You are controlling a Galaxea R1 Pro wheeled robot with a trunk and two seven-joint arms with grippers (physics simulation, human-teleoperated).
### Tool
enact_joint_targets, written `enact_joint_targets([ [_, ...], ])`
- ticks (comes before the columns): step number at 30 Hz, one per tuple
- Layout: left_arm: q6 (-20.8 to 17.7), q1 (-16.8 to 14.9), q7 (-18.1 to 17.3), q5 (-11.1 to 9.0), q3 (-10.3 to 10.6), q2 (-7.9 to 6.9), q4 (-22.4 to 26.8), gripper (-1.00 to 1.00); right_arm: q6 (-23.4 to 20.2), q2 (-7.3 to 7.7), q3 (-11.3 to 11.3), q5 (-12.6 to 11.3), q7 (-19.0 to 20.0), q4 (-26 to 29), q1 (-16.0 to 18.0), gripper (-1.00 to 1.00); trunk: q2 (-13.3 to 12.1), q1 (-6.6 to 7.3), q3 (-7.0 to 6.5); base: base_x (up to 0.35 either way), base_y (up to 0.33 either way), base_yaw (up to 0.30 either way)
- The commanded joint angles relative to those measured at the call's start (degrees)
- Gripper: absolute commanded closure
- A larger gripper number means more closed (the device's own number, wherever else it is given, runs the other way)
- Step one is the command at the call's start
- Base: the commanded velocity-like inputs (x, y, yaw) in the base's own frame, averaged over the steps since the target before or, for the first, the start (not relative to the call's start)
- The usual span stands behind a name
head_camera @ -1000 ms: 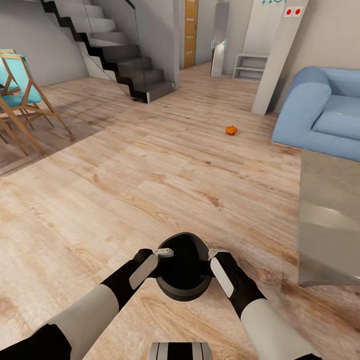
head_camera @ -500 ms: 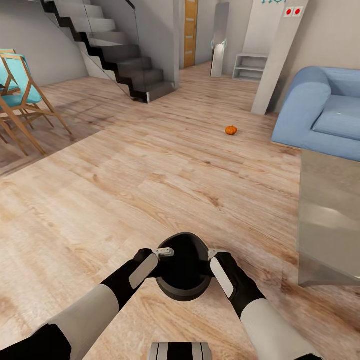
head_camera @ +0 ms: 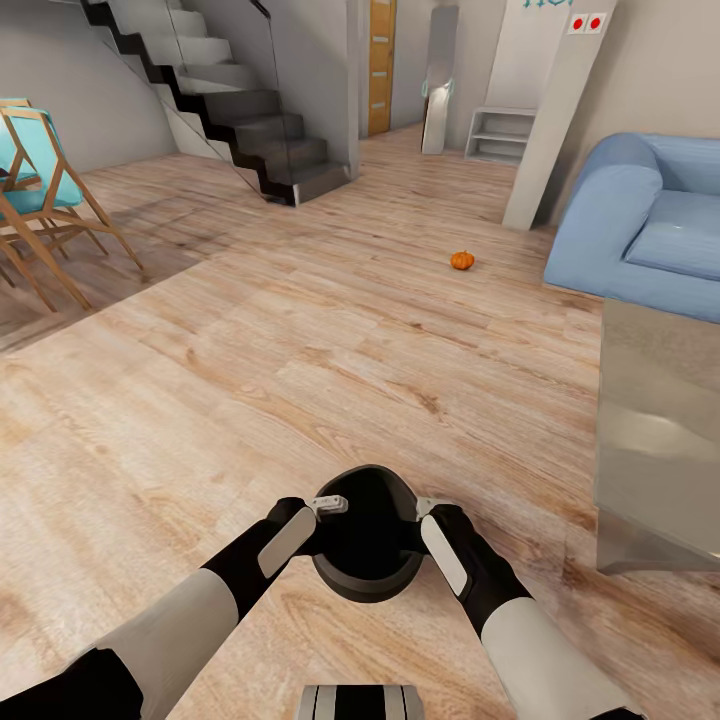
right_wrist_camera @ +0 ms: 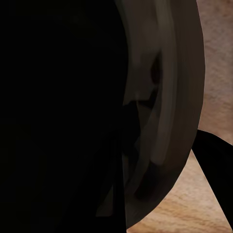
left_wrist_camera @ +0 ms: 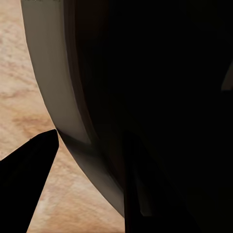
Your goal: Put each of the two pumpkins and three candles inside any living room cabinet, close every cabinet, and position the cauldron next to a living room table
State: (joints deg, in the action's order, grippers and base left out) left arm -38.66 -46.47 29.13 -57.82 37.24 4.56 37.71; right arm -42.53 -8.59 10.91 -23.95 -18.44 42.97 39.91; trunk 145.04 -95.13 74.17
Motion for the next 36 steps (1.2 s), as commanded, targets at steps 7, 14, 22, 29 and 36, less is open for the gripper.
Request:
enact_joint_targets([
  [7,-0.81,-0.03,0.99,1.15,0.29,-0.08,0.04,1.0,0.52,0.06,0.07,-0.92,-0.47,-0.95,0.0,1.0,0.0,-0.02,0.06,0.0,0.0,0.0],
  [14,-0.88,-0.03,0.89,1.12,0.21,-0.09,0.07,1.0,0.53,0.06,0.07,-0.92,-0.5,-0.95,0.0,1.0,-0.02,0.03,-0.38,0.0,0.0,0.0],
  [22,-1.52,-0.03,0.79,1.08,-0.12,-0.1,0.0,1.0,0.54,0.06,0.07,-0.92,-0.49,-0.95,0.0,1.0,-0.13,0.24,-2.15,0.0,0.0,0.0],
  [29,-1.74,-0.03,0.4,1.09,-0.49,-0.16,-0.02,1.0,0.54,0.06,0.04,-0.96,-0.47,-0.9,0.0,1.0,-0.22,0.42,-3.7,-0.015,0.0,0.0],
  [36,-1.77,-0.03,0.33,0.98,-0.58,-0.17,-0.03,1.0,0.53,0.06,0.1,-1.33,-0.31,-0.82,0.0,1.0,-0.32,0.6,-5.26,-0.052,0.006,0.0],
])
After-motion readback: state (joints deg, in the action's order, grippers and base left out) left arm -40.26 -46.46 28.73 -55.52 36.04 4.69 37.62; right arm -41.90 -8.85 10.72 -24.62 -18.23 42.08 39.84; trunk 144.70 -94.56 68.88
